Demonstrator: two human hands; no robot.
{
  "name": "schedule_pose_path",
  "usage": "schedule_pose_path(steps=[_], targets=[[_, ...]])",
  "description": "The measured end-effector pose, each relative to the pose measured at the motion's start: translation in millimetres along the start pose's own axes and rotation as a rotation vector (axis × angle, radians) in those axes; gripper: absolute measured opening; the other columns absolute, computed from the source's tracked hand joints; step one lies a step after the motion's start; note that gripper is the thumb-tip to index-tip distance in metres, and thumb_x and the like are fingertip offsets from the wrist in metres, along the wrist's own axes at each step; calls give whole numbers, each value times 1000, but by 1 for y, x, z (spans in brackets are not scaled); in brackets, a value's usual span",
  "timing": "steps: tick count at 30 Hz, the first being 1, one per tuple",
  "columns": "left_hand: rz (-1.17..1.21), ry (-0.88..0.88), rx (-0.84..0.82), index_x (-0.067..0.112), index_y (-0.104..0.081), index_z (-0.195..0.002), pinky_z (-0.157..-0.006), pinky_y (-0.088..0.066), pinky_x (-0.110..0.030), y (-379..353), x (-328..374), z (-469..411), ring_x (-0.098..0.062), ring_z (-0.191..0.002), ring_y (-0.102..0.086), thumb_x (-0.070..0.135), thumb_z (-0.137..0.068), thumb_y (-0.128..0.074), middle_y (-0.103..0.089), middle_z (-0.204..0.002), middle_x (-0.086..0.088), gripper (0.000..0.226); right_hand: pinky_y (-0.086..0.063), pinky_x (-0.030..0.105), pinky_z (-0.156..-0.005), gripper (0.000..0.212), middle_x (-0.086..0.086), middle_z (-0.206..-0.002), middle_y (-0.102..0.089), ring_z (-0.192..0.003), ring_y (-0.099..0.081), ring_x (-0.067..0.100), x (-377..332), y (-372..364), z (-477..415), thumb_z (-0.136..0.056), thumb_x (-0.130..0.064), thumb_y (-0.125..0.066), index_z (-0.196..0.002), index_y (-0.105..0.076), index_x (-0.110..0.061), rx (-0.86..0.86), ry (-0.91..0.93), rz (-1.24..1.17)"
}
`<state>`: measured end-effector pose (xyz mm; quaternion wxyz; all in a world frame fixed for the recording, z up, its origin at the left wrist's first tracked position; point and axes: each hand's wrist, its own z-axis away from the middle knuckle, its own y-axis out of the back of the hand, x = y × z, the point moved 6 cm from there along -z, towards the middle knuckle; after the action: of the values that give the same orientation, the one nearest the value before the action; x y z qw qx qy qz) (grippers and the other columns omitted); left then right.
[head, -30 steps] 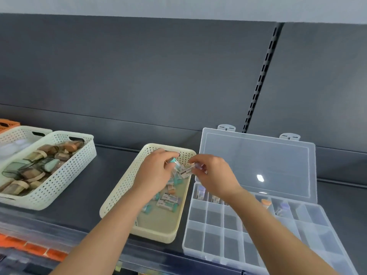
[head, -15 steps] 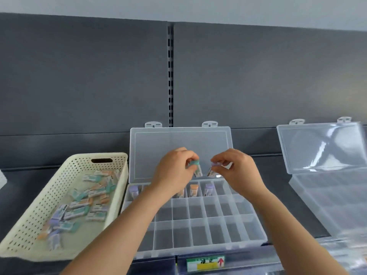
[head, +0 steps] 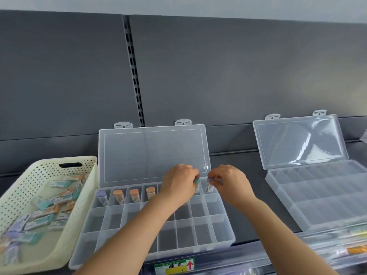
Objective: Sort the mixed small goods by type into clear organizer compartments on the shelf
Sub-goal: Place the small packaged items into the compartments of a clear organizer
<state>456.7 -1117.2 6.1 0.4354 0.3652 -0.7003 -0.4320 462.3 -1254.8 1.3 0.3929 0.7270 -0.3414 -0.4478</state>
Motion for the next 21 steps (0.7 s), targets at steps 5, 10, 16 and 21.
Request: schedule_pose_path(steps=[5, 10, 16, 21], targets=[[-74, 2, -19, 18, -69, -107, -77, -41, -26, -12, 3, 0, -19, -92, -57, 21, -90, -60, -68, -102, 1, 19, -51, 29, -76, 13, -6, -94, -69, -89, -59, 14, 4, -12, -2, -87, -17, -64, -95, -74, -20, -62, 31, 15], [-120, 19, -28, 18, -68, -109, -83, -43, -28, -18, 4, 0, -17, -92, -57, 23, -91, -60, -67, -103, 0, 20, -52, 25, -74, 13, -10, -95, -69, -88, -56, 9, 6, -18, -3, -89, -22, -63, -96, -73, -24, -82, 50, 52], [-145, 31, -35, 20, -65, -111, -85, -43, -29, -20, 3, 0, -18, -94, -58, 25, -91, -61, -67, -104, 1, 22, -48, 20, -71, 14, -9, -95, -69, -88, -55, 9, 9, -19, -3, -89, -26, -63, -100, -71, -25, -76, 78, 64], [-129, 38, -37, 20, -66, -109, -77, -47, -31, -10, -3, 2, -20, -91, -57, 26, -90, -61, -66, -98, 1, 21, -49, 24, -75, 36, -7, -104, -67, -97, -57, 14, 7, -16, -2, -87, -39, -63, -119, -63, -24, -30, 88, 59]])
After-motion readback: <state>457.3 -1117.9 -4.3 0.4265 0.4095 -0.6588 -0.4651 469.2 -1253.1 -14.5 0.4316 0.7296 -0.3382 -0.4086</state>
